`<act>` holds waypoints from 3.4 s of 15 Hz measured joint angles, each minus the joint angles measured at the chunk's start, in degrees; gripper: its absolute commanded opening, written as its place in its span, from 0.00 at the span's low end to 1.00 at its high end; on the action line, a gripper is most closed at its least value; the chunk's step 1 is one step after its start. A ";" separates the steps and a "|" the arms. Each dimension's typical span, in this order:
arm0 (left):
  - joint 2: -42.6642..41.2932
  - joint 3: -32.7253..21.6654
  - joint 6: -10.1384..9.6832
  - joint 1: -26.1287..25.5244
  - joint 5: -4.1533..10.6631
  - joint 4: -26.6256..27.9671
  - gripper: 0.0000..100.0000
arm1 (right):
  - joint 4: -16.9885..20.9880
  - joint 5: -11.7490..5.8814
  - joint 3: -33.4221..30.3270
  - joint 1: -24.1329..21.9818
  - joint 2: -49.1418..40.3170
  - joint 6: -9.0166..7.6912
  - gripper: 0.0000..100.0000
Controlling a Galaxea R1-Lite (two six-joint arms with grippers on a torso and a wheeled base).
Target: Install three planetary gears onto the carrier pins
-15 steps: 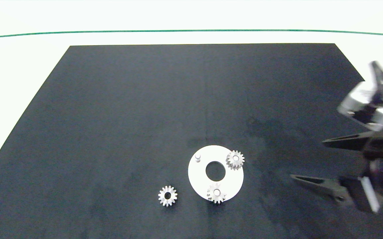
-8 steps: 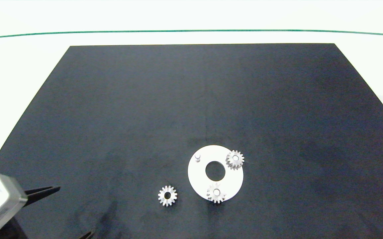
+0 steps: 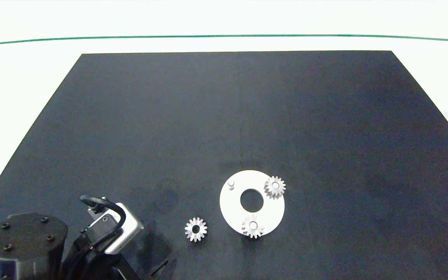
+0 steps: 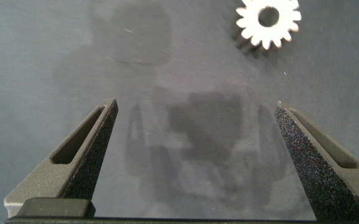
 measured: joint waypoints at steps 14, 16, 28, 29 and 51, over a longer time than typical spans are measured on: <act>8.63 -10.28 -1.21 -4.91 0.18 5.14 1.00 | -1.45 0.24 1.71 0.21 2.16 0.13 1.00; 9.03 -13.13 -1.18 -5.73 0.18 9.31 1.00 | -1.45 0.20 1.79 0.21 2.23 0.15 1.00; 15.98 -15.97 -0.61 -7.73 2.06 5.01 0.91 | -1.40 0.10 2.40 0.21 2.18 0.26 1.00; 16.29 -15.80 -0.57 -7.73 2.08 5.05 0.90 | -1.38 0.10 2.47 0.21 2.18 0.26 1.00; 17.29 -16.02 0.50 -7.72 2.10 4.90 0.45 | -1.35 0.18 2.60 0.30 2.10 0.41 1.00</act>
